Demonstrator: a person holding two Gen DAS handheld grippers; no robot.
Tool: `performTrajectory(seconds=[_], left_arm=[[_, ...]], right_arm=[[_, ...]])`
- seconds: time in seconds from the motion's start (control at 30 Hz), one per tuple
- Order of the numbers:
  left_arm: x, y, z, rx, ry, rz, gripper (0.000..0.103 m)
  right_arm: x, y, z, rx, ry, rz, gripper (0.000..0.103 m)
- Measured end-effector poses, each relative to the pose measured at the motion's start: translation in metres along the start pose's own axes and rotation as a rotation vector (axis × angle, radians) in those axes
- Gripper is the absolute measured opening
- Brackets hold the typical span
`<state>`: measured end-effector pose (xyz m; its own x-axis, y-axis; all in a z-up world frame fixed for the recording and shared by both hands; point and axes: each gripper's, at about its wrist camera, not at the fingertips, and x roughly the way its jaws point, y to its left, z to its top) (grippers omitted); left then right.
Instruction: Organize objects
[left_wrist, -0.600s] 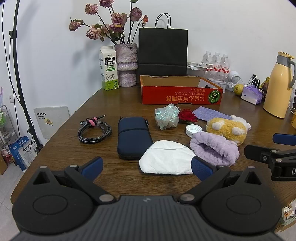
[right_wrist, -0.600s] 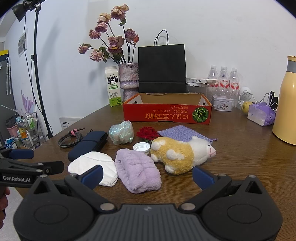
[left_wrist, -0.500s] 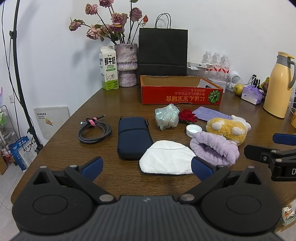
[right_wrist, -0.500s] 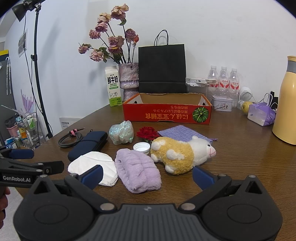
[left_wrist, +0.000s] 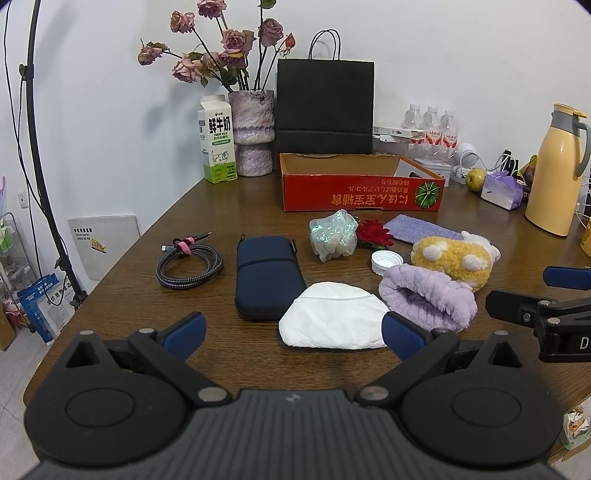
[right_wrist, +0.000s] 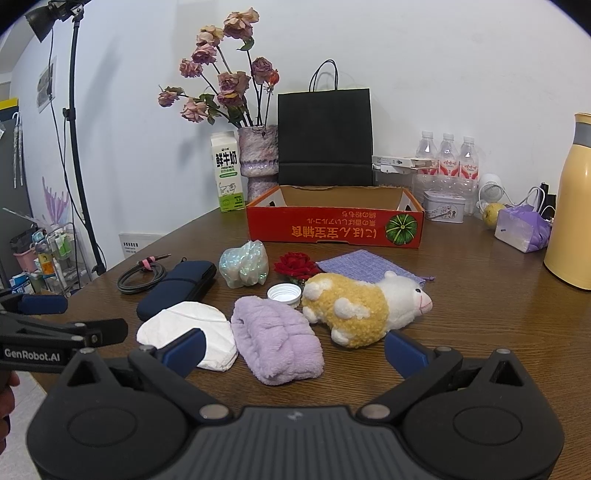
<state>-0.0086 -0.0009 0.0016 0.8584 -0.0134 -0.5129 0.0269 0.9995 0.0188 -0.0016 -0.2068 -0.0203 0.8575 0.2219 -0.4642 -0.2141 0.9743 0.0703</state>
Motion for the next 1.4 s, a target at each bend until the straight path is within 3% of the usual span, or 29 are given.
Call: performTrajectory(seconds=[1.4], left_arm=[[-0.0006,-0.0016,-0.0038,0.005,-0.004,0.000,0.103]], right_arm=[[0.0029,0.0022,-0.0016,-0.001,0.009,0.003,0.103]])
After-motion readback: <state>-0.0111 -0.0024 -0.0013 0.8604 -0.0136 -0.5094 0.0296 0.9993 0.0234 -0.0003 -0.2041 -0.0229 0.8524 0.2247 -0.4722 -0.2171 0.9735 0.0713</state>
